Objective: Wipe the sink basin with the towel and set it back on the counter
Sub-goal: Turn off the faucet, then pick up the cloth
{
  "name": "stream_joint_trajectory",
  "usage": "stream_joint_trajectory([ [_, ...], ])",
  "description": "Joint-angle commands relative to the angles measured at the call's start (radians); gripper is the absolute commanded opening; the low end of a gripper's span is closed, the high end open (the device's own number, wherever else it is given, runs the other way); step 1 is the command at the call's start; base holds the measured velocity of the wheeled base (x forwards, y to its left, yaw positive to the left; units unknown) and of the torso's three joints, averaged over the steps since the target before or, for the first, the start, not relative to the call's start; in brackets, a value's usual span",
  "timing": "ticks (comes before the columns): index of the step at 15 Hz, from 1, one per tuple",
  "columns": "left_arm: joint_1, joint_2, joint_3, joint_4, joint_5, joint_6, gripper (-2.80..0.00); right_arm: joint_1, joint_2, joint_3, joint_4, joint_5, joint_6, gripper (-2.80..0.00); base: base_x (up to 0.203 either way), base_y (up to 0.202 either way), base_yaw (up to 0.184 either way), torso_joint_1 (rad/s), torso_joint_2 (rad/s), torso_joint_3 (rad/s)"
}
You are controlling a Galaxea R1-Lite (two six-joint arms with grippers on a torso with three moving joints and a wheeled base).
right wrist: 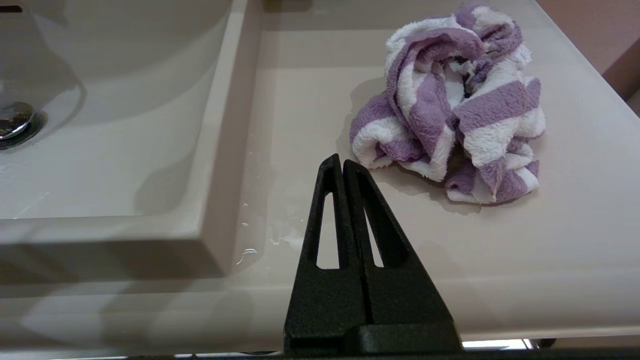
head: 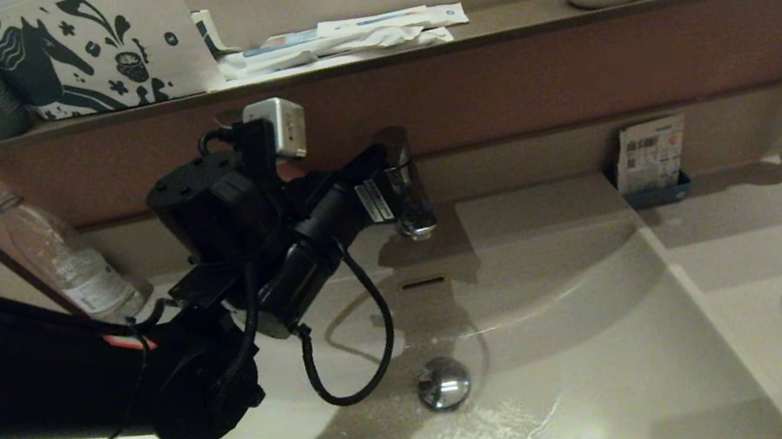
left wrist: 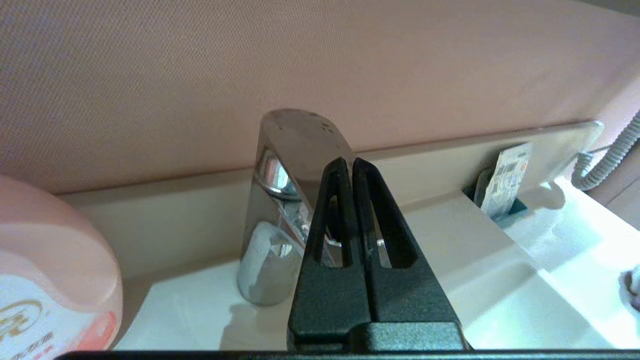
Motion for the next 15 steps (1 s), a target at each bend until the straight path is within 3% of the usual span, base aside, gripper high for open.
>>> stream_joint_trajectory([
  [1,-0.010,-0.045,0.021,-0.003,0.003,-0.002,-2.80,0.000,0.000,0.000,0.000,0.000,0.000,-2.80,0.000,0.000,0.000,0.000,0.00,0.000],
  [5,-0.012,-0.217,0.145,-0.006,0.005,-0.002,-2.80,0.000,0.000,0.000,0.000,0.000,0.000,-2.80,0.000,0.000,0.000,0.000,0.00,0.000],
  [9,0.001,-0.476,0.355,-0.005,0.002,-0.001,-2.80,0.000,0.000,0.000,0.000,0.000,0.000,-2.80,0.000,0.000,0.000,0.000,0.00,0.000],
  [12,0.090,-0.685,0.516,-0.004,-0.014,-0.003,-2.80,0.000,0.000,0.000,0.000,0.000,0.000,-2.80,0.000,0.000,0.000,0.000,0.00,0.000],
  [15,0.237,-0.906,0.656,0.002,-0.022,-0.005,-2.80,0.000,0.000,0.000,0.000,0.000,0.000,-2.80,0.000,0.000,0.000,0.000,0.00,0.000],
])
